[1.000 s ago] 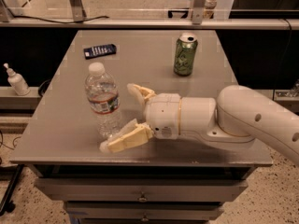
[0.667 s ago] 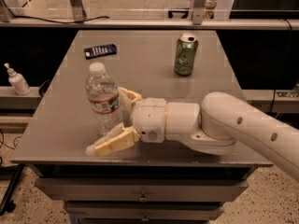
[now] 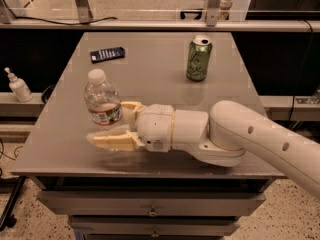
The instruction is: Move water bottle near green can
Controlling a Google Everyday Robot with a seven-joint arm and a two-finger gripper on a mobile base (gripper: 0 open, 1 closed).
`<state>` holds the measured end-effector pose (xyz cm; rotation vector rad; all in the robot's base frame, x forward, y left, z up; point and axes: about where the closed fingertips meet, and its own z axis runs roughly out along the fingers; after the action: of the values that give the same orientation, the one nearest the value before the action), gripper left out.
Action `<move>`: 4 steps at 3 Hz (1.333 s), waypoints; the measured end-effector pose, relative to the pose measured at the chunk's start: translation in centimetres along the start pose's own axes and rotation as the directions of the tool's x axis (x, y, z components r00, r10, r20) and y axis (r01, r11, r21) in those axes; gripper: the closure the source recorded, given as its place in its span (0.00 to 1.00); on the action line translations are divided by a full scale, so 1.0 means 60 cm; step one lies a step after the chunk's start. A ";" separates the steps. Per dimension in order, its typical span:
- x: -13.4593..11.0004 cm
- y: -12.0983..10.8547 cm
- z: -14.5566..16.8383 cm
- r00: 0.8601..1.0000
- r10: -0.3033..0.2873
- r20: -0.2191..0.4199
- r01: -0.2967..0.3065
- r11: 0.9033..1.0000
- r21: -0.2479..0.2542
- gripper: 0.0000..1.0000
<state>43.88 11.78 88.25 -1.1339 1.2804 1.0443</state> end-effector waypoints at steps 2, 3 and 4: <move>-0.044 -0.066 -0.088 0.992 -0.092 -0.081 0.099 0.991 0.085 0.87; -0.045 -0.069 -0.090 0.992 -0.096 -0.084 0.103 0.991 0.088 1.00; -0.045 -0.073 -0.096 0.991 -0.103 -0.084 0.111 0.990 0.092 1.00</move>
Offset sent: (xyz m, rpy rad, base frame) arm 0.0571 -0.1161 0.0512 -0.1668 -0.1358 -0.1767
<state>47.17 5.51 91.32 -1.1668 1.3034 0.8562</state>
